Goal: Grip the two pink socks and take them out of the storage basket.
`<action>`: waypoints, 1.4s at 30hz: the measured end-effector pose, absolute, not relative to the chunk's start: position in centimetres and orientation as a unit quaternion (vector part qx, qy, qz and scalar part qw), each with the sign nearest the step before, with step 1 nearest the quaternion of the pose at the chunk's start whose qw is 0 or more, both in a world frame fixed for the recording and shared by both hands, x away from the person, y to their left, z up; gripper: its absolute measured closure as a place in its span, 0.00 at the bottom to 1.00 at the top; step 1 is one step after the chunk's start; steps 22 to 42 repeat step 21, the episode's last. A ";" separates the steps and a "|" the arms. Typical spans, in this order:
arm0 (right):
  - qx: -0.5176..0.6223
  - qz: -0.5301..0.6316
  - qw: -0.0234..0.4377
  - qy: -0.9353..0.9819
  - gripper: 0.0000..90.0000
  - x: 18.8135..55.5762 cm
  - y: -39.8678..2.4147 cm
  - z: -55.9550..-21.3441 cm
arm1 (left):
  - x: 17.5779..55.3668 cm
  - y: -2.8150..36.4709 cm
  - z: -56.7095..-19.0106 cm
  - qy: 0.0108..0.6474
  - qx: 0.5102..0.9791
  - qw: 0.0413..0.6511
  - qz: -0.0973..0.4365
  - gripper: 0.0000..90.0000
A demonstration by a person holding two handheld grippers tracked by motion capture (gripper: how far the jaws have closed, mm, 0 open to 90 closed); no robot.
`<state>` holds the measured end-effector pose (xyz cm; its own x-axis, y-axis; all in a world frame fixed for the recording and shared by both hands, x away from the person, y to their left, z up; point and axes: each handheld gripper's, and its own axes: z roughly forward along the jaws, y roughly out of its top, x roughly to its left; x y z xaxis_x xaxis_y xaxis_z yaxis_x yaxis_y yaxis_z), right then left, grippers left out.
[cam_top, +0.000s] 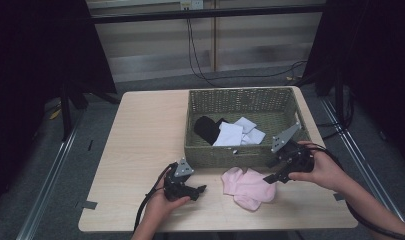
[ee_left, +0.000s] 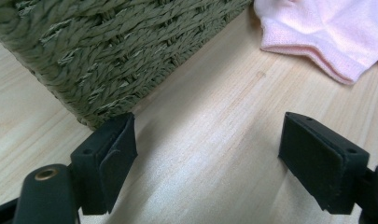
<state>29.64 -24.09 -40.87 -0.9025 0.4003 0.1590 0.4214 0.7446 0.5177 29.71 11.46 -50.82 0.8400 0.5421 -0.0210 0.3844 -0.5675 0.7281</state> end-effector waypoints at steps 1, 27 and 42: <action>-0.221 -0.281 0.017 -0.934 0.44 29.5 -24.2 -41.1 | 29.7 11.5 -50.8 0.264 0.879 0.383 0.103 0.21; -0.267 -0.301 -0.014 -0.915 0.37 27.3 -26.2 -46.2 | 29.7 11.5 -50.8 0.264 0.879 0.383 0.103 0.21; -0.267 -0.301 -0.014 -0.915 0.37 27.3 -26.2 -46.2 | 29.7 11.5 -50.8 0.264 0.879 0.383 0.103 0.21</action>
